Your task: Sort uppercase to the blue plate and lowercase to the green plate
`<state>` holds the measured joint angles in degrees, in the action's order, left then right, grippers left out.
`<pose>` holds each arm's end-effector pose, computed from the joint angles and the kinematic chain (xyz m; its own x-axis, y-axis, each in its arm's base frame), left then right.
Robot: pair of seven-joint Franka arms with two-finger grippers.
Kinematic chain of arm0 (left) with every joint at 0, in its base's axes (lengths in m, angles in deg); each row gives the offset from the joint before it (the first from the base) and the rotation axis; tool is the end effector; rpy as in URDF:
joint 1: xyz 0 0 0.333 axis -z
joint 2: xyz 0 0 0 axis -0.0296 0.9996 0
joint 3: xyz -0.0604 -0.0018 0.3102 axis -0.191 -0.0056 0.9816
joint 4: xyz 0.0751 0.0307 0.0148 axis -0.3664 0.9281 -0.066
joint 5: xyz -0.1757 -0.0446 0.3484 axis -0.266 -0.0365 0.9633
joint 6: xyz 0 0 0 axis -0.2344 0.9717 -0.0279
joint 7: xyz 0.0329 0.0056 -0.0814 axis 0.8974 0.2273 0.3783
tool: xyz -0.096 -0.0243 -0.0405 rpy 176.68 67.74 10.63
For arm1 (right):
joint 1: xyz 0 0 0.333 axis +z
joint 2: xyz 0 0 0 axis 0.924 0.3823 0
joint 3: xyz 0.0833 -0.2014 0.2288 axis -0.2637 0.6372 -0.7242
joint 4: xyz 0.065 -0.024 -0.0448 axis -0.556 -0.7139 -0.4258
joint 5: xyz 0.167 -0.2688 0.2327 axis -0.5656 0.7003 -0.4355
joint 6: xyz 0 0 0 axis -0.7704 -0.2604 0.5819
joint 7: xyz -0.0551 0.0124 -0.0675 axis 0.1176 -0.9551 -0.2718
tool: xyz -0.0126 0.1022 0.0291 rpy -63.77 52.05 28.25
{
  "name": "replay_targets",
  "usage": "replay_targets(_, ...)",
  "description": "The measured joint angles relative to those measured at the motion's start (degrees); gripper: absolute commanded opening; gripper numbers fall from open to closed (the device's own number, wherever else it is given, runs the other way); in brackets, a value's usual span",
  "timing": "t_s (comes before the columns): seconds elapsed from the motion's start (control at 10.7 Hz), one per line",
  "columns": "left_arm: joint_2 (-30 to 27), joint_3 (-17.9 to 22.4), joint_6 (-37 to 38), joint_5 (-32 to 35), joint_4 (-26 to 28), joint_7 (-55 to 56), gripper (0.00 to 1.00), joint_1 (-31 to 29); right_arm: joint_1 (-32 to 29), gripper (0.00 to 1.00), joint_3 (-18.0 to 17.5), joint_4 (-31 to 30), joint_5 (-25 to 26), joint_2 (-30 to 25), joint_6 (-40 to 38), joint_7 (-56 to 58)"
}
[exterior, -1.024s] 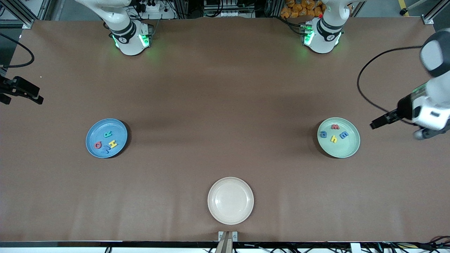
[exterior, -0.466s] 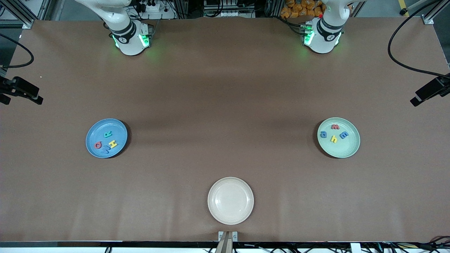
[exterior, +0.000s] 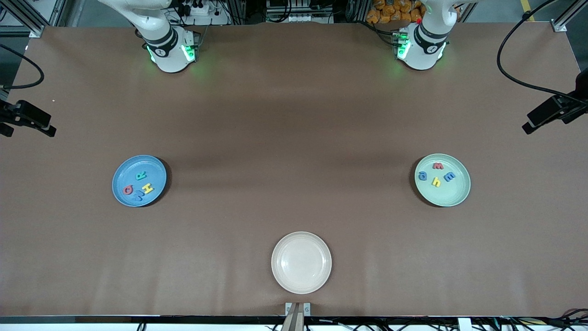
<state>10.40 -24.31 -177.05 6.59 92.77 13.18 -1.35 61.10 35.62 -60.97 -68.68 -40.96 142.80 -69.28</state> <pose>0.5581 -0.0137 0.6534 0.9707 0.2179 0.1016 0.2133 -0.9755 0.0538 0.5699 -0.0393 0.6383 0.9985 -0.0178 0.0509 -0.0177 -0.9998 -0.0025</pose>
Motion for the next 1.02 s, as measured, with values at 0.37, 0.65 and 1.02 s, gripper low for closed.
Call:
replay_targets(0.37, 0.06, -0.05, 0.51, 1.98, 0.65, -9.56, 1.00, 3.29, -0.02, 1.00, 0.01, 0.02, 0.00, 0.01, 0.01, 0.00)
replay_targets(0.65, 0.23, -0.06, 0.38, 2.79, 1.34, -11.27, 1.00, 5.40, -0.02, 1.00, 0.01, 0.03, 0.00, 0.01, 0.01, 0.00)
replay_targets(1.02, 1.00, 0.01, -3.60, 2.82, 2.79, -11.36, 1.00, 7.77, -0.02, 1.00, 0.01, 0.04, 0.00, 0.02, 0.01, 0.00)
